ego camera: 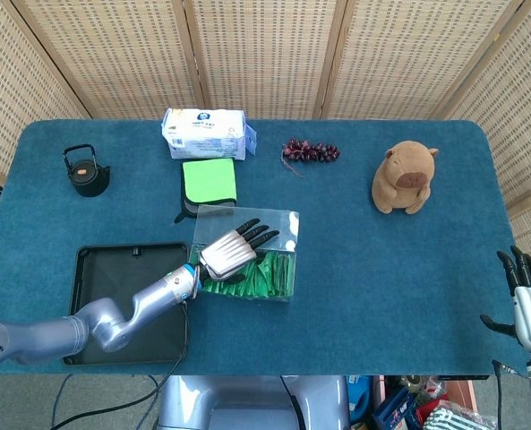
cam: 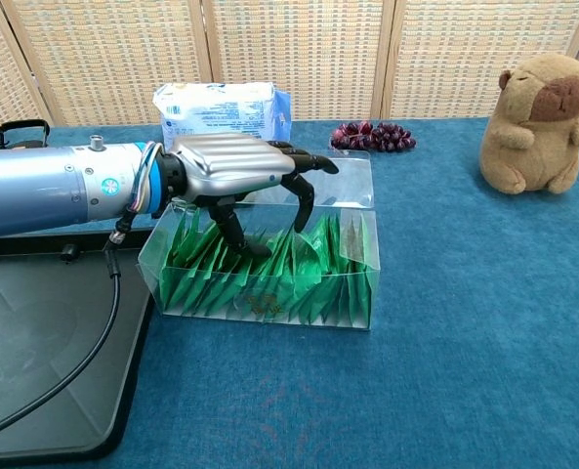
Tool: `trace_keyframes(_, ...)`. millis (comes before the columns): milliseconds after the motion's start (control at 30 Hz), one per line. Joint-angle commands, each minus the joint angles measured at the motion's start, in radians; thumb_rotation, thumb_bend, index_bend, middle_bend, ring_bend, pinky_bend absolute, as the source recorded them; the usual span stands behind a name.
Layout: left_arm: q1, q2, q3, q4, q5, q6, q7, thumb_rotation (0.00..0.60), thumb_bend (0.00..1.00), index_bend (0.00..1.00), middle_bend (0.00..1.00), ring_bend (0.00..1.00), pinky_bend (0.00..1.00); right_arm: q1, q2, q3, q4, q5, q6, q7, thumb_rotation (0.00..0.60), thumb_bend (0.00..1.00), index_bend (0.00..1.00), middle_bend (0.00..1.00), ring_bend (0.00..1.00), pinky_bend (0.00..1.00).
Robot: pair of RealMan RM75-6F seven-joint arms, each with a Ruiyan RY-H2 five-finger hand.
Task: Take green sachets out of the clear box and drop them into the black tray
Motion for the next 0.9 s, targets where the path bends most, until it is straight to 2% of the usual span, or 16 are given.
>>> trace_keyframes(33,-0.002,0.009,0.017,0.011,0.03,0.011,-0.012,0.6,0.31,0.44,0.0,0.0,0.0,-0.001,0.0,0.001,0.0,0.002,0.001,0.001,0.6,0.0,0.0,0.0,0.0,0.0)
trace_keyframes(200,-0.001,0.02,0.029,0.019,0.055,0.022,-0.032,0.6,0.31,0.45,0.0,0.0,0.0,-0.001,-0.001,0.001,0.001,0.003,0.001,-0.001,0.6,0.0,0.0,0.0,0.0,0.0)
trace_keyframes(400,-0.002,0.02,0.037,0.033,0.065,0.022,-0.043,0.6,0.38,0.46,0.0,0.0,0.0,0.001,-0.003,0.0,0.001,0.004,-0.002,-0.008,0.6,0.0,0.0,0.0,0.0,0.0)
trace_keyframes(900,-0.004,0.001,0.042,0.062,0.062,0.013,-0.055,0.6,0.4,0.49,0.0,0.0,0.0,0.002,-0.005,0.001,0.006,0.008,-0.007,-0.007,0.6,0.0,0.0,0.0,0.0,0.0)
